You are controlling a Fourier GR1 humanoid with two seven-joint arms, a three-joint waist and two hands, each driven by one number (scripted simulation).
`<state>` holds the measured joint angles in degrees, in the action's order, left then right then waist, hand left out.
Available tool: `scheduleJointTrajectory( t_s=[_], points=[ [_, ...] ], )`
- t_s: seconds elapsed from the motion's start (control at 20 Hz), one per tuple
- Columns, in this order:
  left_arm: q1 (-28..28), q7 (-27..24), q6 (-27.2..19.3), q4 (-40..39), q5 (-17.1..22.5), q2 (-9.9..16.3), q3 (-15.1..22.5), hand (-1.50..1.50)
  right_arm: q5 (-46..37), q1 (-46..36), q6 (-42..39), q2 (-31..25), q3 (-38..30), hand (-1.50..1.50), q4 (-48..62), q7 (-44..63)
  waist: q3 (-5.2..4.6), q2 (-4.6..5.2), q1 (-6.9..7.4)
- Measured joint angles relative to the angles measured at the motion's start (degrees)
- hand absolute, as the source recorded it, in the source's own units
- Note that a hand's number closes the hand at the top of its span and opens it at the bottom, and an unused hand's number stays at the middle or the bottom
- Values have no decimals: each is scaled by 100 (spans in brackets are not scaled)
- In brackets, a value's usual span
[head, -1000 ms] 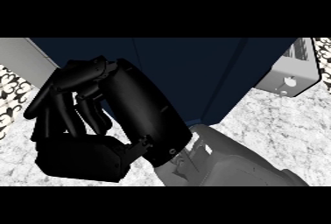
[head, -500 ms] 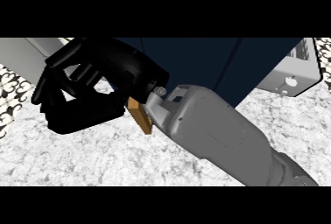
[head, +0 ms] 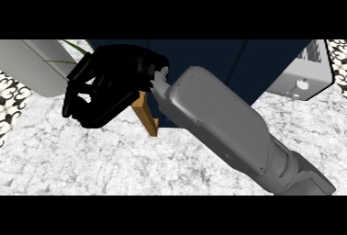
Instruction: Pick up the wine, place it into the cabinet and close the cabinet
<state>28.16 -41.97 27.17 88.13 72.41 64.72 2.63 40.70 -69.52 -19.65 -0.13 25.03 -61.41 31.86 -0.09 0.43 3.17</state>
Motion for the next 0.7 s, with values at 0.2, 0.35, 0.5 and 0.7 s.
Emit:
scheduleJointTrajectory(
  t_s=[0.2,0.35,0.5,0.7],
  points=[
    [-2,177,77,-26,-32,-97,-181,-150,302,-86,-463,7,-30,150,669,-341,3,-4,-9],
    [-8,297,136,-66,-74,-191,-299,-150,454,-176,-812,15,-115,150,1046,-624,-3,-26,-22],
    [10,428,198,-82,-50,-242,-467,-150,516,-262,-1064,16,-171,150,1364,-848,-8,-56,-25],
    [7,523,182,-15,-151,-392,-559,-150,568,-332,-1403,15,-308,150,1687,-993,-28,-99,-27]
  ],
)
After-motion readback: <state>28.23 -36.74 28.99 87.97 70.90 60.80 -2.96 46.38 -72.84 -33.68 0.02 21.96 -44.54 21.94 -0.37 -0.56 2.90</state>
